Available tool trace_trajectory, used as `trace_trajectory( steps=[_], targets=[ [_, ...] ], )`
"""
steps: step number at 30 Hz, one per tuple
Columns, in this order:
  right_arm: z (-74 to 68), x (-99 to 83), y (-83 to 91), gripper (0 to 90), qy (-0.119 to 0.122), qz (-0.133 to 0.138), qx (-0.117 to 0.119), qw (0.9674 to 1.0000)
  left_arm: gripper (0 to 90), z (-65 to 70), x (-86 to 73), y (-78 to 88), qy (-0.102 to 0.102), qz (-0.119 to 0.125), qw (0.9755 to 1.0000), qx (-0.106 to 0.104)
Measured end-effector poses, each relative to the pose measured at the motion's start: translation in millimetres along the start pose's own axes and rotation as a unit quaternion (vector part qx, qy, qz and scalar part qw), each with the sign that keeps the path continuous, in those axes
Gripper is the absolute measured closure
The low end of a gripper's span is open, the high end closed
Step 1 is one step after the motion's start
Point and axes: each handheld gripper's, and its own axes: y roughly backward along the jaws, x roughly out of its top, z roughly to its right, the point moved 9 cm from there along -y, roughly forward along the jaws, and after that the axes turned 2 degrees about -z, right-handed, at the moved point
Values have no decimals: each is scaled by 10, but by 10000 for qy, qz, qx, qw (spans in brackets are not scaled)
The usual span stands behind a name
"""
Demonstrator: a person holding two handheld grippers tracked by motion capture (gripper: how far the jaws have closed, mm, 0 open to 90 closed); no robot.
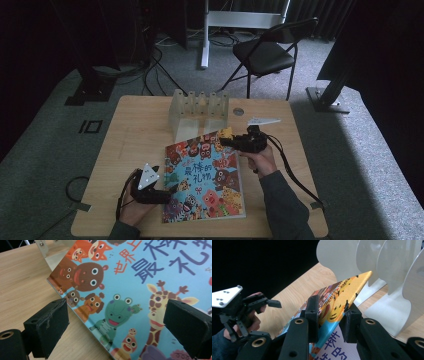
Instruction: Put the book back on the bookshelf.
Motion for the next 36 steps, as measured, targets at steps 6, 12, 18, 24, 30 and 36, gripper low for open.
trace_trajectory(
  steps=[6, 12, 18, 24, 30, 36],
  targets=[
    [-26, 18, 26, 731, -6, 76, 29, 10000, 61, -13, -3, -8, 29, -8, 10000, 3],
    [-65, 34, 60, 741, -2, 165, 50, 9999, 62, -39, -3, -1, 44, 7, 10000, 17],
    [-109, 57, 113, 749, 27, 265, 60, 9996, 61, -93, 3, 24, 94, 37, 9999, 65],
    [-144, 75, 155, 756, 56, 357, 82, 9993, 62, -158, 21, 60, 203, 103, 9997, 55],
    [-172, 86, 178, 761, 86, 425, 98, 9990, 65, -203, 27, 78, 312, 134, 9994, 19],
    [-206, 103, 210, 767, 112, 506, 143, 9986, 65, -280, 59, 110, 388, 171, 9991, 23]
  ],
)
